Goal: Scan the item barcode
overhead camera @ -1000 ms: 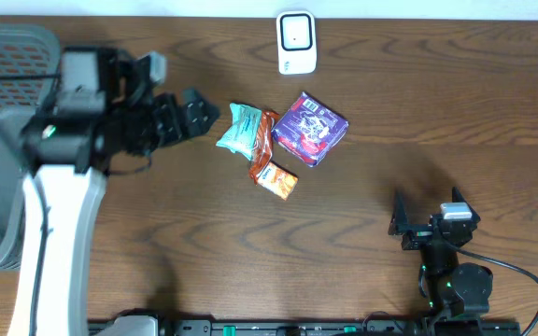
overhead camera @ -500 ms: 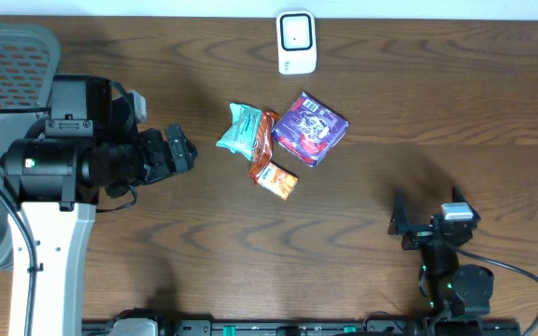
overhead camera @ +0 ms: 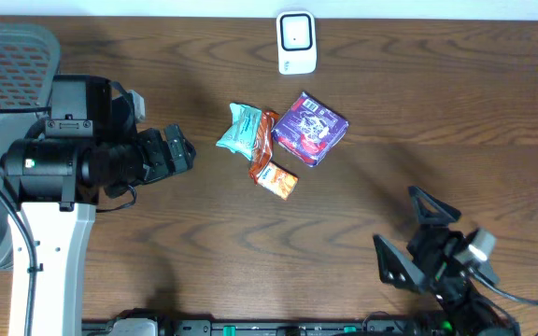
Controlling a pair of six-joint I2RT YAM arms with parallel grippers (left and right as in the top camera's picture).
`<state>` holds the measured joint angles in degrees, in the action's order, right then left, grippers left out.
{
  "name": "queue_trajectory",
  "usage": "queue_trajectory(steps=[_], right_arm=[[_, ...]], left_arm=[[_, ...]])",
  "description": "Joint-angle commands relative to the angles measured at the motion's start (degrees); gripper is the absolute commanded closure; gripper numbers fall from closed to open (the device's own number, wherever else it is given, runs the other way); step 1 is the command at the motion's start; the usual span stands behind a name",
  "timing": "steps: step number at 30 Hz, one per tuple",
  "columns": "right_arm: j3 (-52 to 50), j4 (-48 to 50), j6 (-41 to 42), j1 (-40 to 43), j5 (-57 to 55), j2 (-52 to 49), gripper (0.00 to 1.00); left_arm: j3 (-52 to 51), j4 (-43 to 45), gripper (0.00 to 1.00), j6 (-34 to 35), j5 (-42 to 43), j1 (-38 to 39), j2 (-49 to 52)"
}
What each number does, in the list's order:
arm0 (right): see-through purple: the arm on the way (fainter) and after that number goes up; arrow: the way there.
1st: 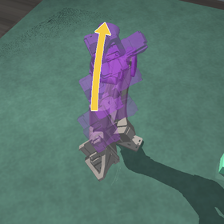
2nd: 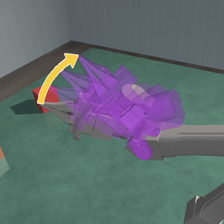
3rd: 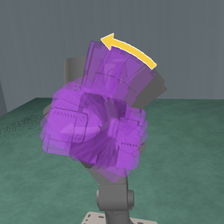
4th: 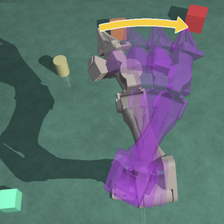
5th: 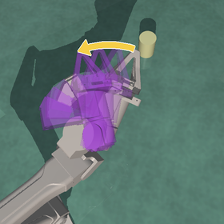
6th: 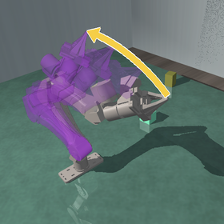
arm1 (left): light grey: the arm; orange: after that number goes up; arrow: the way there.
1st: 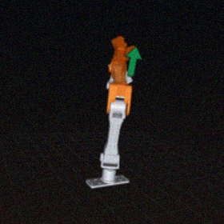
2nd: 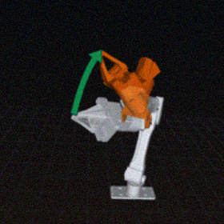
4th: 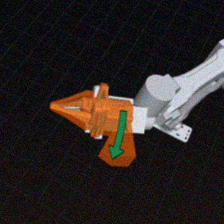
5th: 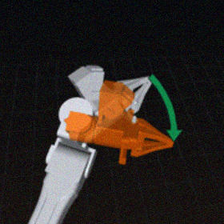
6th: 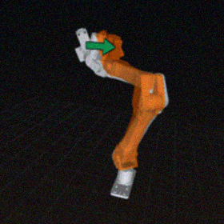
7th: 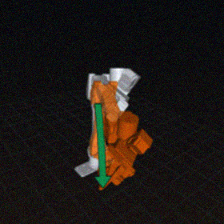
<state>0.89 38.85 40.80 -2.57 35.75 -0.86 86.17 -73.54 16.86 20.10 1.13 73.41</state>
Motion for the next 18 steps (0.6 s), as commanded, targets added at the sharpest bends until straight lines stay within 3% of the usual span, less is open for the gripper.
queue_trajectory(steps=[1,5,10,15,18], right_arm=[[3.8,-0.4,4.0,0.1,-4.2,-0.2,0.01],[13.0,-12.5,-3.7,0.1,-4.1,-4.4,0.01],[29.1,-32.2,-14.7,0.1,2.3,-16.4,0.01],[44.9,-54.0,-21.8,-0.4,8.2,-31.2,0.01],[48.6,-60.6,-23.9,-1.8,14.2,-36.8,0.01]], left_arm=[[0.6,-0.2,0.02,-0.1,-0.7,-0.3,-0.1],[0.6,-0.2,0.02,-0.1,-0.7,-0.3,-0.1],[0.6,-0.2,0.02,-0.1,-0.7,-0.3,-0.1],[0.6,-0.2,0.02,-0.1,-0.7,-0.3,-0.1],[0.6,-0.2,0.02,-0.1,-0.7,-0.3,-0.1]])
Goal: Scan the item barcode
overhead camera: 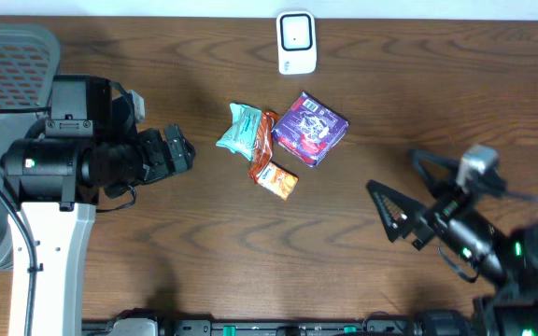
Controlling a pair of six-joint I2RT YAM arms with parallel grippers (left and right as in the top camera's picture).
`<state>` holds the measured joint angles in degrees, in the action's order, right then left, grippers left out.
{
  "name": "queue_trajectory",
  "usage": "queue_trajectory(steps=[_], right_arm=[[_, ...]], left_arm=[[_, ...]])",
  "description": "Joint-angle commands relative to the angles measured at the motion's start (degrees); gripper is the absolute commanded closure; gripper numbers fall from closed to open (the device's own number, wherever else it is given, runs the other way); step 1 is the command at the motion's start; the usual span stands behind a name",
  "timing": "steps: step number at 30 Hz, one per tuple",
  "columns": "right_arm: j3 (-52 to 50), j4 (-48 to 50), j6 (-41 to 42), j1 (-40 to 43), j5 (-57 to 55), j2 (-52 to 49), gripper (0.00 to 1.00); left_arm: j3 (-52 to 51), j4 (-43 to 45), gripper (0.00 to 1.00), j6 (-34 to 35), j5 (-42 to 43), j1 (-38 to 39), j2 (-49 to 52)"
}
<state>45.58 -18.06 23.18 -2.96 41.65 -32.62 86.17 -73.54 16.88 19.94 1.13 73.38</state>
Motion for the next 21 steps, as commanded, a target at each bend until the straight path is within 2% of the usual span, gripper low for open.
queue_trajectory(steps=[1,4,6,9,15,21], right_arm=[[4.0,-3.8,-6.0,-2.1,10.5,-6.9,0.01],[3.9,-3.5,-3.3,-3.4,15.6,-11.3,0.01],[3.9,0.0,-0.4,-5.2,17.4,-14.5,0.01],[3.9,5.0,-0.3,-9.7,18.8,-17.7,0.01],[4.2,3.0,0.0,-23.0,-1.7,-20.7,0.01],[7.8,-8.6,0.0,-33.5,-23.1,-25.7,0.01]], left_arm=[[0.6,-0.2,0.02,-0.2,-0.6,-0.3,-0.1],[0.6,-0.2,0.02,-0.1,-0.6,-0.3,-0.1],[0.6,-0.2,0.02,-0.1,-0.6,-0.3,-0.1],[0.6,-0.2,0.02,-0.2,-0.6,-0.3,-0.1],[0.6,-0.2,0.02,-0.1,-0.6,-0.3,-0.1],[0.6,-0.2,0.02,-0.1,-0.6,-0.3,-0.1]])
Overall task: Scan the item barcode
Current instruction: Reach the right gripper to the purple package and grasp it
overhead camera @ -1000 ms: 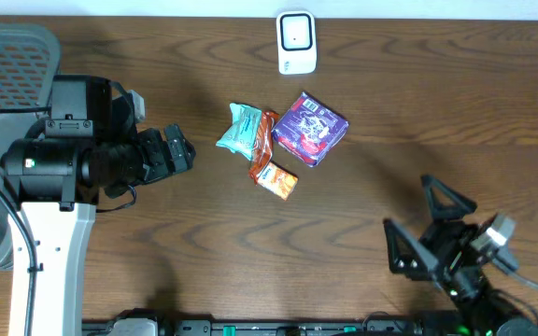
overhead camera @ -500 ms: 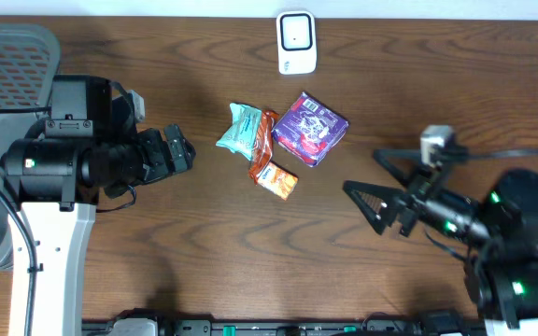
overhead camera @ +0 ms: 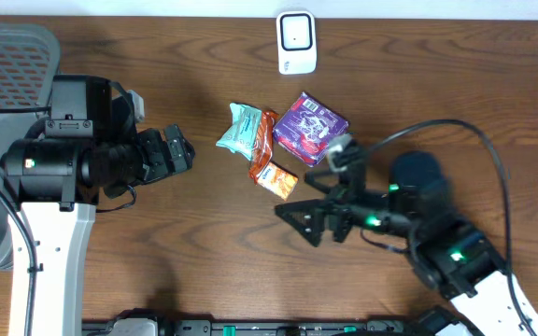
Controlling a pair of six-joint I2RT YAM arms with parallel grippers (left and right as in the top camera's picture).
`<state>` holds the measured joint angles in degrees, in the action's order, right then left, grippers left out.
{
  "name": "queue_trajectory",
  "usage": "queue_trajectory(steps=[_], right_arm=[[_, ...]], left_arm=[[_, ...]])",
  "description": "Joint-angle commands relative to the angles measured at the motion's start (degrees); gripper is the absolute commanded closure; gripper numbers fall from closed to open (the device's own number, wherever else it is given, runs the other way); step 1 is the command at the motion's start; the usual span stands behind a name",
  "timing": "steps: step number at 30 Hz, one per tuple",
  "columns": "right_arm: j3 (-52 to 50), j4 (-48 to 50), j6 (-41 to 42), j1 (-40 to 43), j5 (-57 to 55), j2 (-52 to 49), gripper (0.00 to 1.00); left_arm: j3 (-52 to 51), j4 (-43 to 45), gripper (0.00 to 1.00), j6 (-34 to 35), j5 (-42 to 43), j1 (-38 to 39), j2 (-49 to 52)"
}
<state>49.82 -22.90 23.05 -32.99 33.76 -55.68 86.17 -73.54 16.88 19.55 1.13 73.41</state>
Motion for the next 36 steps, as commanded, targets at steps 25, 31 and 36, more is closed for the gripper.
queue_trajectory(steps=[25,31,36], right_arm=[[14.2,-18.9,-2.1,-4.6,-13.5,-15.5,0.01],[14.2,-20.9,-3.2,-5.5,-13.3,-15.5,0.01],[14.1,-22.2,-4.1,-6.9,-13.6,-15.6,0.01]], left_arm=[[0.6,-0.2,0.02,-0.2,-0.2,-0.3,-0.1],[0.6,-0.2,0.02,-0.1,-0.2,-0.3,-0.1],[0.6,-0.2,0.02,-0.1,-0.2,-0.3,-0.1]])
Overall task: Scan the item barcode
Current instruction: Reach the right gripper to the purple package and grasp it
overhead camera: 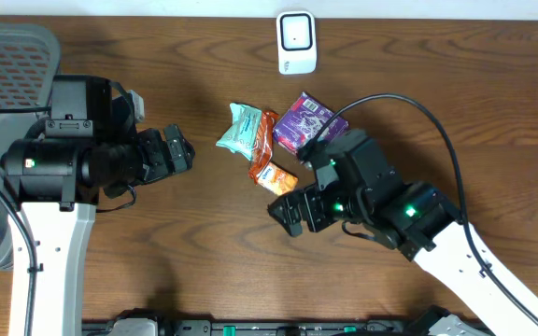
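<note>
Three packets lie in a cluster mid-table: a teal one [240,128], an orange one [271,168] and a purple one [304,121] whose lower right is covered by my right arm. The white barcode scanner [296,41] stands at the far edge. My right gripper [286,213] hangs just below and right of the orange packet. Its fingers are foreshortened under the wrist, so their spacing does not show. My left gripper [183,152] sits left of the teal packet, holding nothing that I can see.
A grey mesh chair back [7,56] is at the far left beside the left arm's base. The right arm's black cable [437,140] loops over the table right of the purple packet. The wooden tabletop [474,75] stretches out to the right.
My right arm has moved further left and toward the far side. It now overlaps the purple packet, with its gripper close to the orange packet. The packets, scanner and left arm are unmoved.
My right gripper was open at the near right corner of the table. Then it was raised a little further in. Then it was mid-table below the purple packet, and now it is beside the orange packet. The left arm stayed still throughout.
</note>
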Controlling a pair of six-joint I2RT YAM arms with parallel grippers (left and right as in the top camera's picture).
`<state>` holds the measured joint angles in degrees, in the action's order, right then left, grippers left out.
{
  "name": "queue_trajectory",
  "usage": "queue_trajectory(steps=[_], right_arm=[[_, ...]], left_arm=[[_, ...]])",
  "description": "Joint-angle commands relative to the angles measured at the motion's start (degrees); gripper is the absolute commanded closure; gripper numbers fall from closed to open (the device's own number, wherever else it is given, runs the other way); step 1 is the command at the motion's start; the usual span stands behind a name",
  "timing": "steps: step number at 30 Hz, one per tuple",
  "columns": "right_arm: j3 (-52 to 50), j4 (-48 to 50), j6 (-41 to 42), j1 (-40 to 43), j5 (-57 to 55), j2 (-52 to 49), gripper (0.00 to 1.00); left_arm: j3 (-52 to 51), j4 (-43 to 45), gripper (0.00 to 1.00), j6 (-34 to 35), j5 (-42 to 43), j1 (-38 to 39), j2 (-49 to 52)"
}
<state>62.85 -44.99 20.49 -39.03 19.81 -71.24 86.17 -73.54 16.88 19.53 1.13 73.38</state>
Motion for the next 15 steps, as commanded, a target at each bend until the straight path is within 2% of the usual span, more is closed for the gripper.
queue_trajectory(steps=[1,15], right_arm=[[1.1,-0.1,-1.5,-1.0,0.2,0.0,0.01],[1.1,0.8,-1.5,-1.2,-2.5,-0.6,0.01]], left_arm=[[0.6,-0.2,0.02,-0.1,-0.2,-0.3,-0.1],[0.6,-0.2,0.02,-0.1,-0.2,-0.3,-0.1]])
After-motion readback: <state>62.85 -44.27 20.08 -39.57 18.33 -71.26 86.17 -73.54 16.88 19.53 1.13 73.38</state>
